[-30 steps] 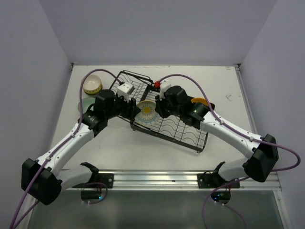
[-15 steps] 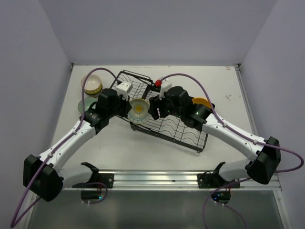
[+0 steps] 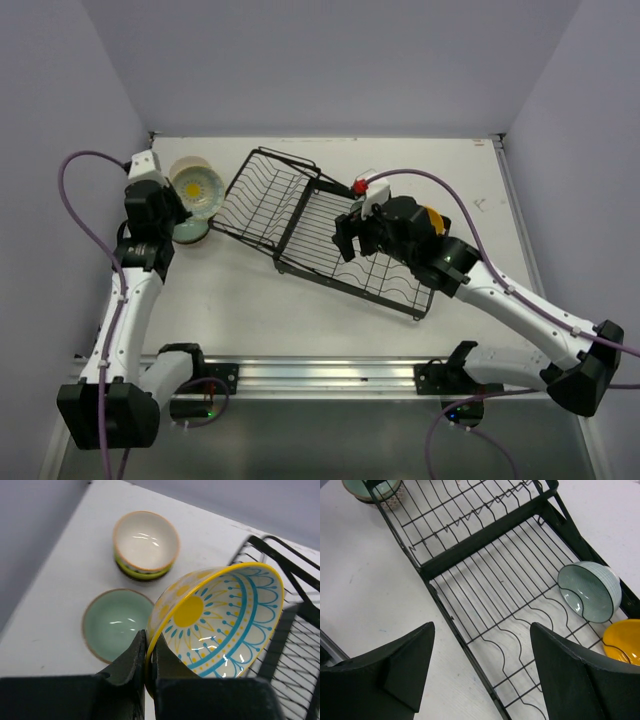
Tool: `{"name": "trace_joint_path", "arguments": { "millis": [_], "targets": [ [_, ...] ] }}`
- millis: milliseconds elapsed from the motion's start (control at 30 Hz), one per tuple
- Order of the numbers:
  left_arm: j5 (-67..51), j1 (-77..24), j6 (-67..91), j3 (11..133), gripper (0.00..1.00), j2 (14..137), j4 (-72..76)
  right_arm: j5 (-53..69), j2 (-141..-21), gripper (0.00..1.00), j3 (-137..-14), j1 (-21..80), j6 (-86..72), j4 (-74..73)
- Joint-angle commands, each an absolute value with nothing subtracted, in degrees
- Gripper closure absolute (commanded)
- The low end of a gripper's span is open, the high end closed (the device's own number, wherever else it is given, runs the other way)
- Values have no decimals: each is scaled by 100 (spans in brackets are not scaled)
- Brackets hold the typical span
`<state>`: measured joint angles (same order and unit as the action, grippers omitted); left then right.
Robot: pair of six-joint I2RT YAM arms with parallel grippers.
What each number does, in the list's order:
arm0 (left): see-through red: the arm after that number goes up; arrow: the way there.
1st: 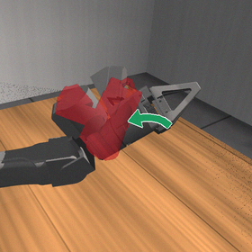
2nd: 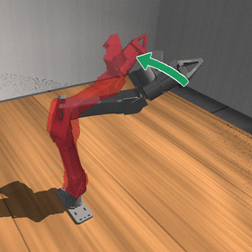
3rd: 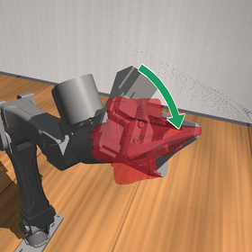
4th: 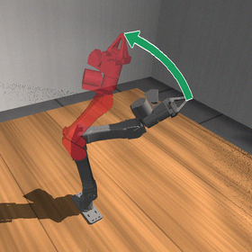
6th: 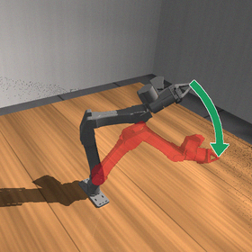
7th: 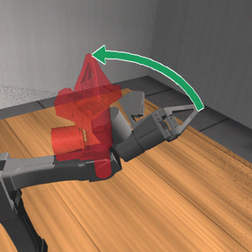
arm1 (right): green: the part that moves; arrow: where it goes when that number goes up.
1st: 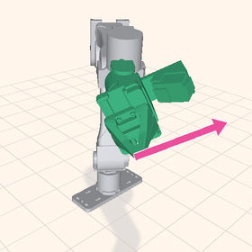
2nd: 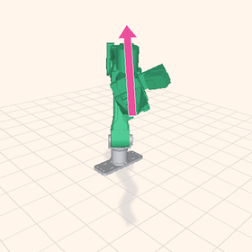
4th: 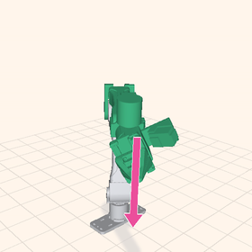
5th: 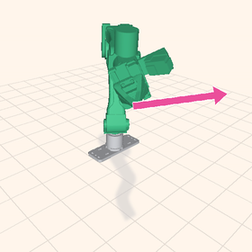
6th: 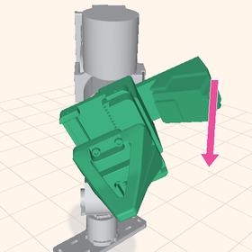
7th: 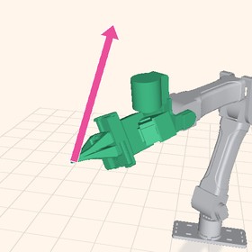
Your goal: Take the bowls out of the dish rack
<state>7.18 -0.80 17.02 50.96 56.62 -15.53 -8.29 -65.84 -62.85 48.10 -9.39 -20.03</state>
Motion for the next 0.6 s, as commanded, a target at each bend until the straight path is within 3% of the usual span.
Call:
{"name": "trace_joint_path", "arguments": {
  "millis": [0, 200, 333, 567],
  "targets": [
    [1520, 544, 2241, 5151, 100, 5616, -1231, -1177, -6311, 19, -6092, 4825, -659, -2135],
    [1232, 1572, 2794, 5221, 100, 6257, -1468, -1388, -6126, 15, -5889, 4816, -405, -2223],
    [215, 2117, 2970, 5238, 100, 6880, -1354, -1520, -6003, 13, -5713, 4816, -282, -2224],
    [-764, 2426, 2997, 5291, 100, 7523, -1310, -1687, -5906, 11, -5458, 4808, -264, -2083]
  ]
}}
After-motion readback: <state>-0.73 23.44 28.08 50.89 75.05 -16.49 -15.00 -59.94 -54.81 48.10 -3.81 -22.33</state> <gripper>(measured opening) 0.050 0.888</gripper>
